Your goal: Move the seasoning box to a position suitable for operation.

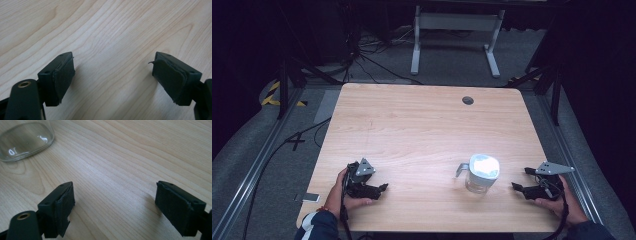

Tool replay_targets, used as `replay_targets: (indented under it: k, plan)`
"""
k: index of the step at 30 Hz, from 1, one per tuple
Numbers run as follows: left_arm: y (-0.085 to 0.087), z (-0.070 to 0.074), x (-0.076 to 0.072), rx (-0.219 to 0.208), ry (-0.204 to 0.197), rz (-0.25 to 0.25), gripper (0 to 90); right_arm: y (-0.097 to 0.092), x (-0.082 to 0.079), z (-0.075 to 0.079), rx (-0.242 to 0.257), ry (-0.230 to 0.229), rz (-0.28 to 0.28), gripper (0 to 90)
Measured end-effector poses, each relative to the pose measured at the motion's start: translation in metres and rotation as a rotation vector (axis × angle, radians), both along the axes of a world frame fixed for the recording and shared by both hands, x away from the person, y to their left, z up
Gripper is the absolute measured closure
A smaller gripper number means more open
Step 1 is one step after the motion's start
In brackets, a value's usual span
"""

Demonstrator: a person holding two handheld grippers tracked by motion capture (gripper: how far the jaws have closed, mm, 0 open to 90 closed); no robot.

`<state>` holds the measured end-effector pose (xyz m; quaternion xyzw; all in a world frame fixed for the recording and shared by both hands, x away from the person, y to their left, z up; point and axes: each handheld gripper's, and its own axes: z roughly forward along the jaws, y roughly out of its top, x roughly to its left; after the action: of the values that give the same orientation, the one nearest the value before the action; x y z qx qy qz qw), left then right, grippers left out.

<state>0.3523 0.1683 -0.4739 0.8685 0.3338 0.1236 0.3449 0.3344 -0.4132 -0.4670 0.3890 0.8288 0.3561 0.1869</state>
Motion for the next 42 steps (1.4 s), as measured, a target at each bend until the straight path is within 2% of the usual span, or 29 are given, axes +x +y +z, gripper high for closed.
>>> replay_targets:
  k: [2,5,7,12,22,24,26,29,32,38,42]
  plan:
    - [-0.008,0.002,0.001,0.006,-0.015,-0.019,20.3,0.000,0.000,0.000,0.000,0.002,0.002,16.0]
    - [-0.016,0.008,0.004,-0.009,-0.026,-0.037,22.2,0.000,0.000,0.001,-0.005,0.004,0.006,16.0]
    - [-0.023,0.014,0.006,-0.026,-0.057,-0.041,23.2,0.000,0.000,0.001,-0.007,0.006,0.008,16.0]
    - [-0.046,0.032,0.012,-0.077,-0.102,-0.079,24.7,0.000,0.000,0.001,-0.006,0.005,0.010,16.0]
    - [-0.098,0.059,0.021,-0.156,-0.155,-0.166,29.3,0.000,0.000,0.001,0.000,0.006,0.005,16.0]
    - [-0.110,0.066,0.021,-0.187,-0.160,-0.198,35.1,0.000,0.000,0.001,0.000,0.006,0.005,16.0]
    - [-0.126,0.073,0.023,-0.191,-0.167,-0.231,44.4,0.000,0.000,0.001,0.000,0.006,0.005,16.0]
    - [-0.146,0.080,0.022,-0.187,-0.191,-0.291,66.0,0.000,0.000,0.001,0.000,0.006,0.005,16.0]
    - [-0.166,0.087,0.019,-0.191,-0.226,-0.358,76.6,0.000,-0.001,0.000,0.001,0.005,0.003,16.1]
    - [-0.196,0.099,0.017,-0.224,-0.256,-0.451,88.0,0.000,-0.001,0.000,0.002,0.005,0.004,16.0]
    - [-0.210,0.100,0.017,-0.217,-0.242,-0.492,89.6,0.000,-0.001,0.000,-0.002,0.004,0.007,16.1]
